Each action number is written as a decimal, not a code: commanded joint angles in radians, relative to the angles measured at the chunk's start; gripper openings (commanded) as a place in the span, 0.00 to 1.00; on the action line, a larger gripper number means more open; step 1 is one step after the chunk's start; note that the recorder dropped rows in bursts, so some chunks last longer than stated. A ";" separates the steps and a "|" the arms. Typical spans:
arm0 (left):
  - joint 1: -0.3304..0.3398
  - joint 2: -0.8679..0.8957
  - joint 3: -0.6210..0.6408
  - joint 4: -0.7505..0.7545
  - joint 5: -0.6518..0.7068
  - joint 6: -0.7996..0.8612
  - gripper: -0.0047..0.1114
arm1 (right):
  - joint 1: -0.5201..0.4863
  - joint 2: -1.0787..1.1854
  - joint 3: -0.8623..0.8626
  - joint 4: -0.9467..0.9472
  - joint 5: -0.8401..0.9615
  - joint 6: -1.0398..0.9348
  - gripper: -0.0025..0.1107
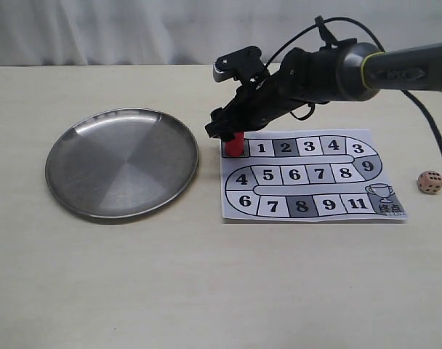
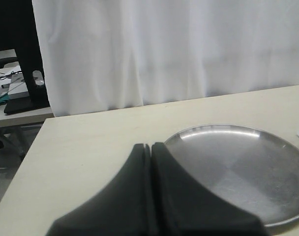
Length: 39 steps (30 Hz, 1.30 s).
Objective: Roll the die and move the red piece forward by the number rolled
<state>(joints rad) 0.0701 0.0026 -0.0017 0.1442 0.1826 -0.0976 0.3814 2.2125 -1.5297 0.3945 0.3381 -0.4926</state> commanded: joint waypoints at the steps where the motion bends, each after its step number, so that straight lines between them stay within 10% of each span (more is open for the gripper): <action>1: 0.005 -0.003 0.002 0.000 -0.009 0.001 0.04 | -0.007 0.014 -0.005 -0.015 0.003 -0.033 0.65; 11: 0.005 -0.003 0.002 0.000 -0.009 0.001 0.04 | -0.007 0.007 -0.005 -0.015 0.003 -0.060 0.08; 39: 0.005 -0.003 0.002 0.000 -0.009 0.001 0.04 | -0.079 0.011 0.049 -0.077 0.022 -0.043 0.06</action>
<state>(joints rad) 0.0701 0.0026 -0.0017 0.1442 0.1826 -0.0976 0.3056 2.2050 -1.4871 0.3699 0.3671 -0.5357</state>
